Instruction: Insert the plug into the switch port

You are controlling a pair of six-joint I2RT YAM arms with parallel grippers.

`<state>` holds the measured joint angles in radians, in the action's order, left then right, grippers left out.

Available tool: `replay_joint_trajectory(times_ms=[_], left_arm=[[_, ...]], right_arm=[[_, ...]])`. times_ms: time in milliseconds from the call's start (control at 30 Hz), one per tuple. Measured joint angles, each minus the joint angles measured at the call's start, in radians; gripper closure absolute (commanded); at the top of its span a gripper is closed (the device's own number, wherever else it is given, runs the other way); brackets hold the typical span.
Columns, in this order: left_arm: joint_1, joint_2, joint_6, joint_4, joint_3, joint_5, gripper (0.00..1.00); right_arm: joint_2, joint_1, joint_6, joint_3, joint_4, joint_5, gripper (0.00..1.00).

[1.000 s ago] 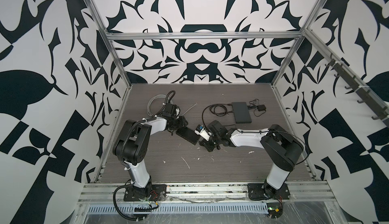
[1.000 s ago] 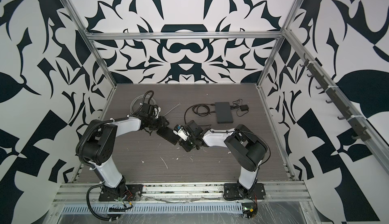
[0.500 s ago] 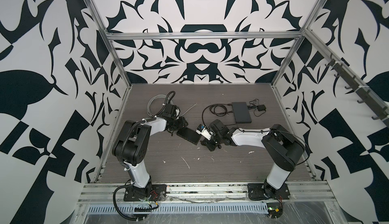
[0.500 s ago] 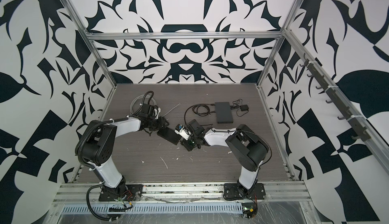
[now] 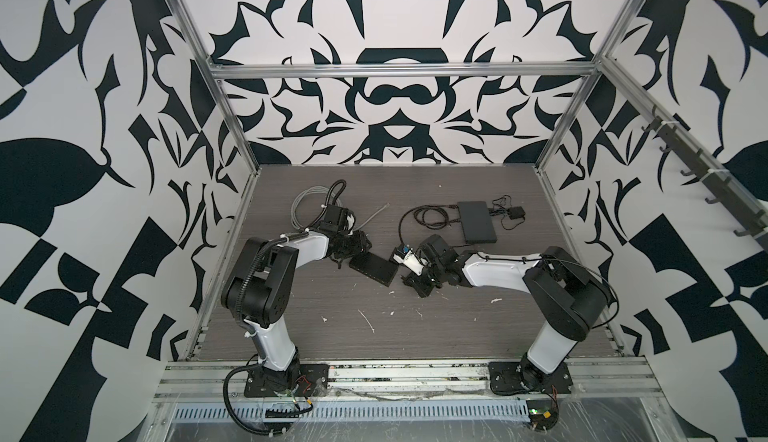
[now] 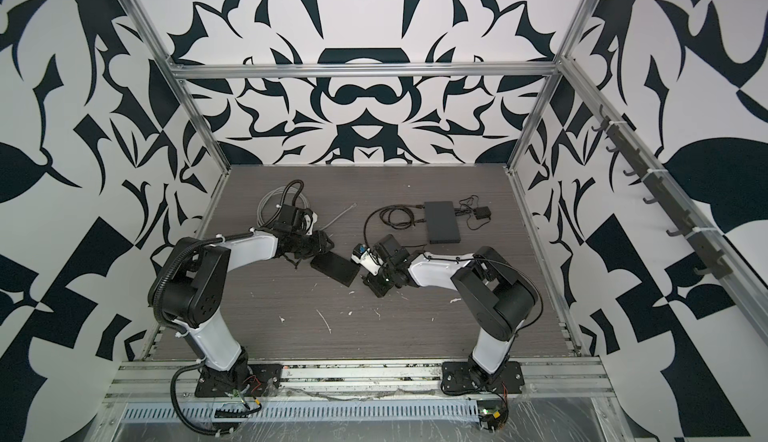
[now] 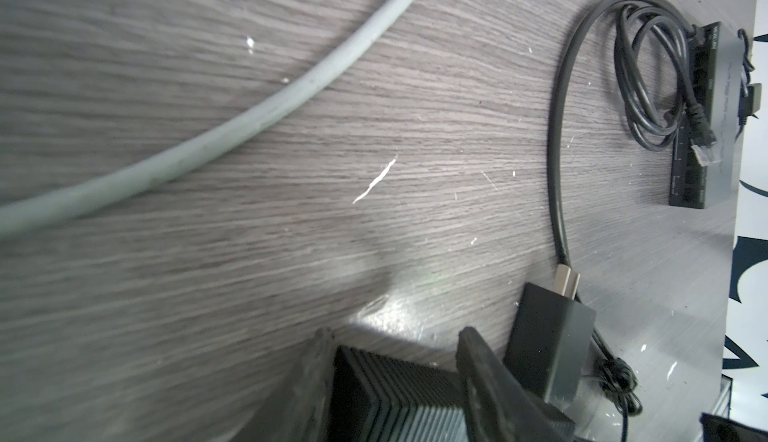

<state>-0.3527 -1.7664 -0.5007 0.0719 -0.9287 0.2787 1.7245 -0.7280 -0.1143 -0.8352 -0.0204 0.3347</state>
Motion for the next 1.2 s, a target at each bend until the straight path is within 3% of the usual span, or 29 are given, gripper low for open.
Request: replay_joint_trajectory(times_ms=[367,900,1200], left_arm=[[0.0,0.0,0.0,0.0,0.0,0.002,0.48],[0.0,0.0,0.0,0.0,0.0,0.01,0.48],[0.0,0.0,-0.001,-0.001,0.001,0.017,0.48]], right_arm=[[0.045,0.0,-0.009,-0.036,0.005,0.08,0.99],[0.072,0.0,-0.026,-0.128,-0.158,0.073,0.99],[0.077,0.0,-0.04,-0.133,-0.163,0.083,0.99]])
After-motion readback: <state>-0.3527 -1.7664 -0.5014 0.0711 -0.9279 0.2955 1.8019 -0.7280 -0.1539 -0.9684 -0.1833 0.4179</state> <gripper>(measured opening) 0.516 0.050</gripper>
